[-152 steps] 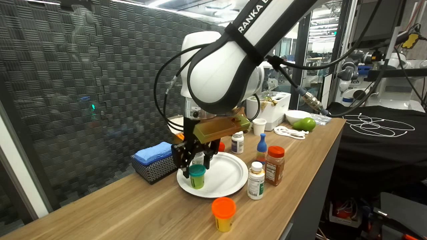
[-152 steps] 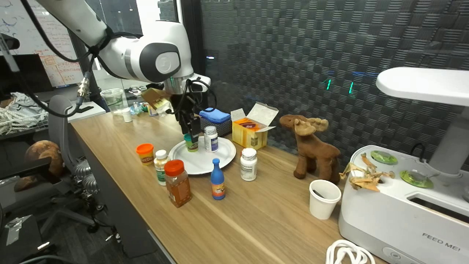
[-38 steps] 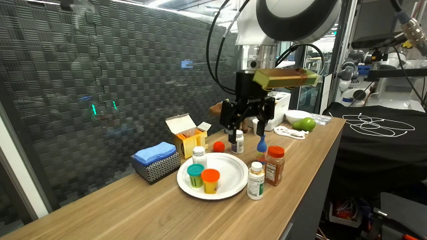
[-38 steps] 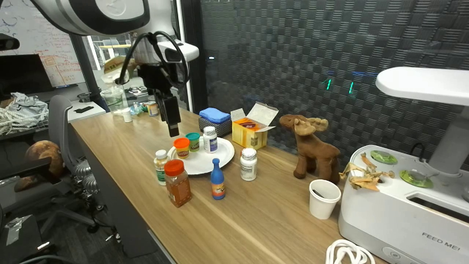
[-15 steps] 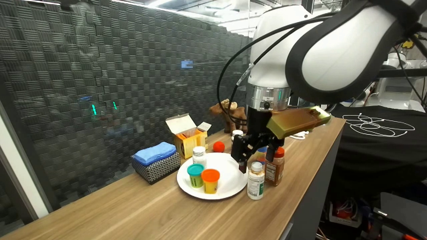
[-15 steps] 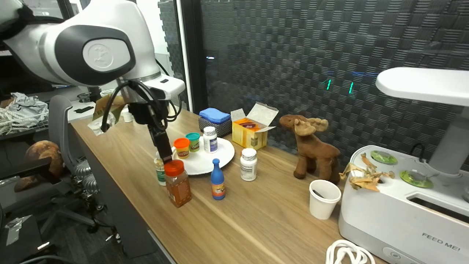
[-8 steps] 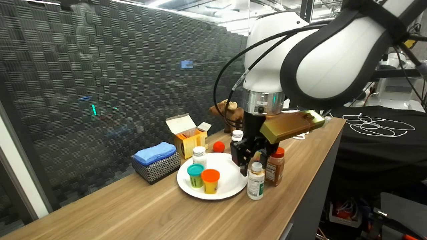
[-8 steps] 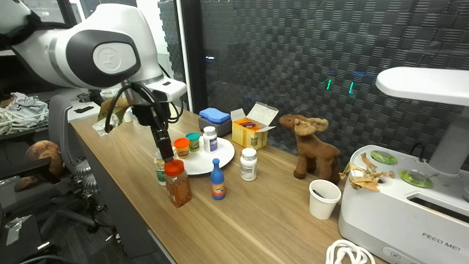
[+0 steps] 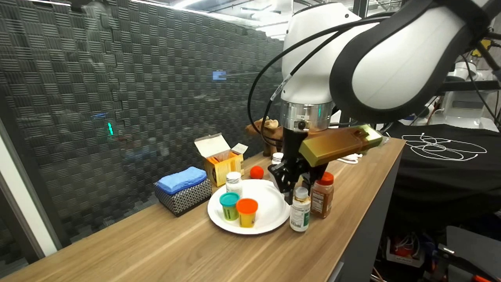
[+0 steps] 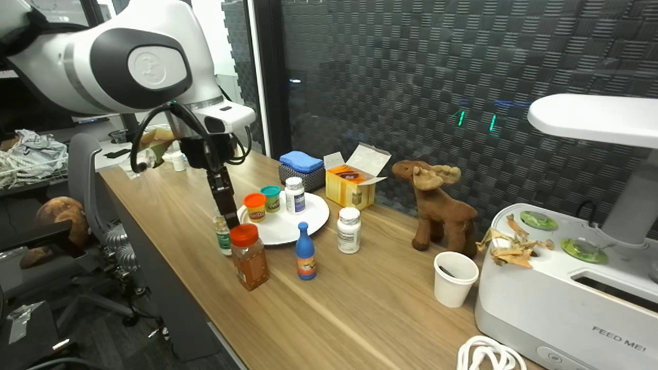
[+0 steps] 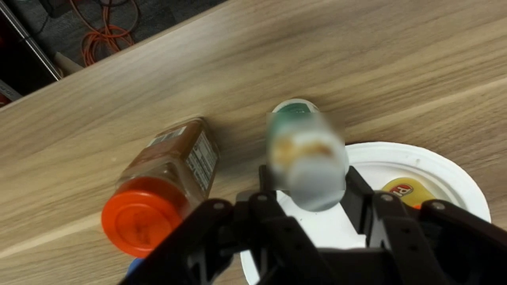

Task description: Put all the containers and the orange plushie that are around the white plate on the white plate

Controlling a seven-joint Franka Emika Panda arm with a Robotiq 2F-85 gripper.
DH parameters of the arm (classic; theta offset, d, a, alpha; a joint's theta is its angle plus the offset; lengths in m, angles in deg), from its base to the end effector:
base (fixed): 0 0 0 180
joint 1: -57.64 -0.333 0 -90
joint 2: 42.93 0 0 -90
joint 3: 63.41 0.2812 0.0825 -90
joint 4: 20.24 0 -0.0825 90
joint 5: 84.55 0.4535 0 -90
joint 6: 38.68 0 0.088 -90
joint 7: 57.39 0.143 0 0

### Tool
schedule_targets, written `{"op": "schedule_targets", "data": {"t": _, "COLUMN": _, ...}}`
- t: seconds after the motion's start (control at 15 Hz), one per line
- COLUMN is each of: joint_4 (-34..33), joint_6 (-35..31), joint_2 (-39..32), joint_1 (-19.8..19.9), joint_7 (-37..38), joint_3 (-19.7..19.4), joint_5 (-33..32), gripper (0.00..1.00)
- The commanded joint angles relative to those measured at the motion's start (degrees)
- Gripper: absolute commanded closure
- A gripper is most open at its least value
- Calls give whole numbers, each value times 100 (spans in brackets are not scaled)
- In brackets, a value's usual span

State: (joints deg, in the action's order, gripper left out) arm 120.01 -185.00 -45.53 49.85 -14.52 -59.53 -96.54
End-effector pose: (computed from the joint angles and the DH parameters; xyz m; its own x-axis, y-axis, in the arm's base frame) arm 0.5206 0.1067 0.1612 0.9254 -0.3595 0.1201 -0.3678 -0.9282 0.0556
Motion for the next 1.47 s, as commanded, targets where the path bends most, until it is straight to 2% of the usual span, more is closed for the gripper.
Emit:
{"op": "schedule_targets", "data": {"t": 0.0, "joint_4": -164, "joint_6": 299, "joint_2": 178, "joint_1": -7, "joint_7": 229, "joint_3": 74, "joint_5": -35, "gripper": 81}}
{"op": "schedule_targets", "data": {"t": 0.2, "joint_4": -542, "joint_6": 305, "joint_2": -62, "joint_1": 50, "joint_7": 164, "joint_3": 55, "joint_5": 80, "gripper": 81}}
{"op": "schedule_targets", "data": {"t": 0.47, "joint_4": -1193, "joint_6": 268, "joint_2": -645, "joint_1": 97, "joint_7": 323, "joint_3": -96, "joint_5": -153, "gripper": 81}}
{"op": "schedule_targets", "data": {"t": 1.0, "joint_4": -2437, "joint_6": 366, "joint_2": -1808, "joint_1": -77, "joint_7": 250, "joint_3": -481, "joint_5": -16, "gripper": 81}}
{"op": "schedule_targets", "data": {"t": 1.4, "joint_4": -2915, "joint_6": 571, "joint_2": -2070, "joint_1": -166, "joint_7": 159, "joint_3": -494, "joint_5": 188, "gripper": 81}}
